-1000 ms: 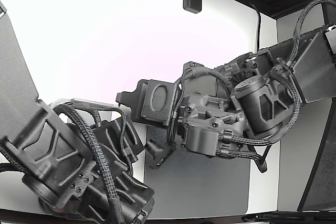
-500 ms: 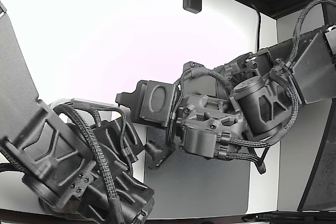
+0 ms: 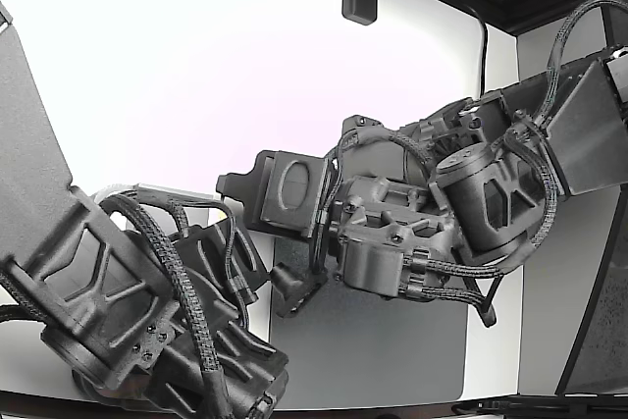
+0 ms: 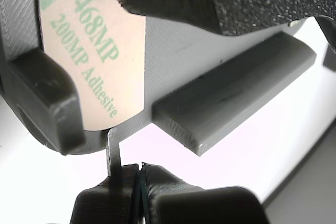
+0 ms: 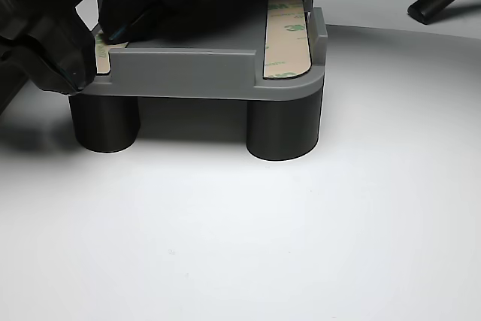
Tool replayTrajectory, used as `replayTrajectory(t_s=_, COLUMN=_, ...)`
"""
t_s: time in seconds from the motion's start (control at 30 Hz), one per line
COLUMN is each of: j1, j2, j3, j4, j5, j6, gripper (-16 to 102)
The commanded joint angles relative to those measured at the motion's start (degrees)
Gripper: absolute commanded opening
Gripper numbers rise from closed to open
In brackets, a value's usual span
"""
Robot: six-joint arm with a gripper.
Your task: Peel off protective film from adhesive tape.
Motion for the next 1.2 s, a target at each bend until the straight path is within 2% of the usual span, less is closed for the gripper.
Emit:
replayTrajectory(t_s=0.0, j1=-0.4, j2=0.9, j3=-1.8, j4=-0.1, j5=0.3, j6=0.1, gripper=-12)
replayTrajectory(t_s=1.17, j1=0.1, j2=0.4, j3=-2.3, j4=0.4, j5=1.1, j6=0.4, gripper=-12)
